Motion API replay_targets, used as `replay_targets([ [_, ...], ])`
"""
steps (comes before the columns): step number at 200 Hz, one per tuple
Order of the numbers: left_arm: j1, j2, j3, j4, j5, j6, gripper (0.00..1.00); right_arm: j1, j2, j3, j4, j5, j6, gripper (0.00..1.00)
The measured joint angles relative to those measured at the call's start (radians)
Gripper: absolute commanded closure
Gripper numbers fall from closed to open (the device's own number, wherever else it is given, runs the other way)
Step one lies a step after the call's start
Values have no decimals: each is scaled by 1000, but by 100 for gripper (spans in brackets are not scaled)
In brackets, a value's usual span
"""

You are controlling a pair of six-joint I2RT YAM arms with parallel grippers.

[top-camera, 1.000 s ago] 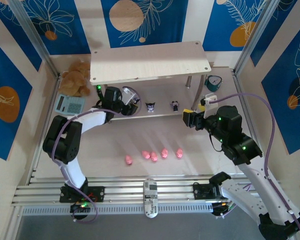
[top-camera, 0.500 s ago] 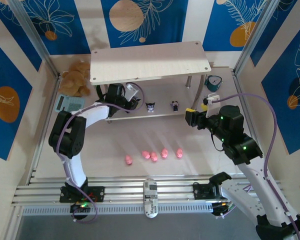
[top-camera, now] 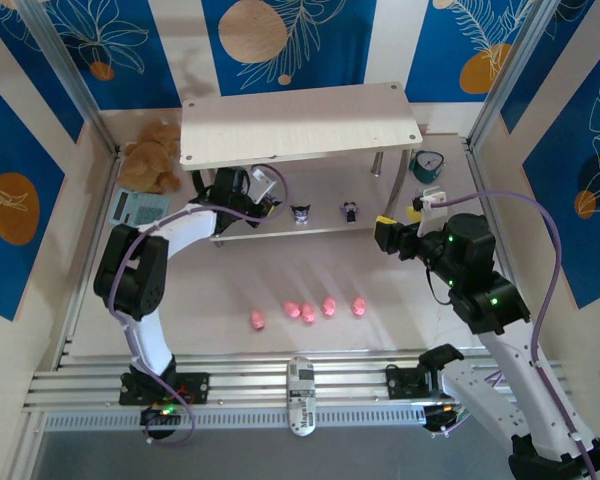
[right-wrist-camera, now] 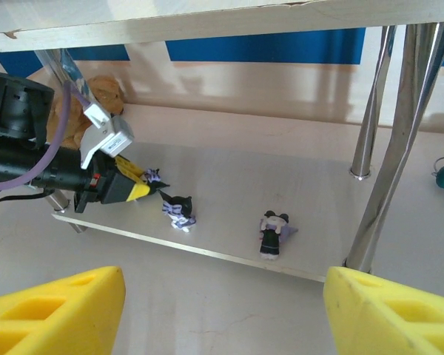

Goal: Place and organize the plastic toys onto the shelf

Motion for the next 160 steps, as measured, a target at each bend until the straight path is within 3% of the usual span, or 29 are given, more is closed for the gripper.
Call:
replay_targets([
  [60,-41,-221,-177,-59,-67,-72,97,0,2,0,-11,-79,12,28],
  [122,-241,-641,-313,-160,-133,-167,96,15,47,127,-195,-345,134,29],
  [160,-363,-877,-353,-182,-138,-230,95,159,46,76,-190,-468,322,28],
])
